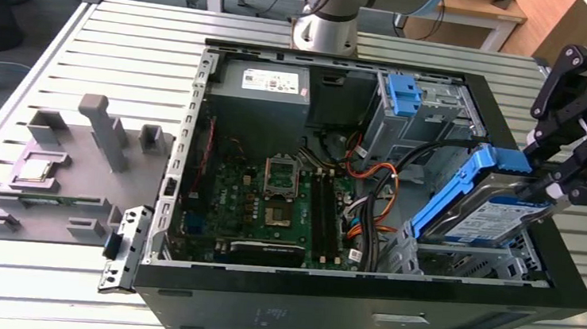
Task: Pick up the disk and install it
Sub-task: 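Insert the disk into the insertion slot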
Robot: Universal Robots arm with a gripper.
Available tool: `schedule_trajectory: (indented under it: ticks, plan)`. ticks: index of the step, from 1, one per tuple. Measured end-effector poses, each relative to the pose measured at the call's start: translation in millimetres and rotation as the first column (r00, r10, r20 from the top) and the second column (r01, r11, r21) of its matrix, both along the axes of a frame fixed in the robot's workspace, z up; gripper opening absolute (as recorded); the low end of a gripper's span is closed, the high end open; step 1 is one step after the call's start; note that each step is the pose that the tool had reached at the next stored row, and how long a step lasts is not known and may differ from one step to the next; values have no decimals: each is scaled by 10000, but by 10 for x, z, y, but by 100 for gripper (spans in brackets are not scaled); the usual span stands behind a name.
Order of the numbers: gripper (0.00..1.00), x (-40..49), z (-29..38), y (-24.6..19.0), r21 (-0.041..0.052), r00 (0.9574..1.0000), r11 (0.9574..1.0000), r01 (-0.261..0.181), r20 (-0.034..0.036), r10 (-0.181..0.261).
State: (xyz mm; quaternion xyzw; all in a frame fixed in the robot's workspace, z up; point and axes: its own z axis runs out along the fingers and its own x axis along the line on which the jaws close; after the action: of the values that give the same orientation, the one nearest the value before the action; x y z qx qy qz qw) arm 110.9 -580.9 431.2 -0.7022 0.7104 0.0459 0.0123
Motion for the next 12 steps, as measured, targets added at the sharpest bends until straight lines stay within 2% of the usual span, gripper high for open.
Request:
schedule_trajectory:
  ticks: [12]
  plan:
    - [35,0,-216,-9,0,10000,10000,44,0,-44]
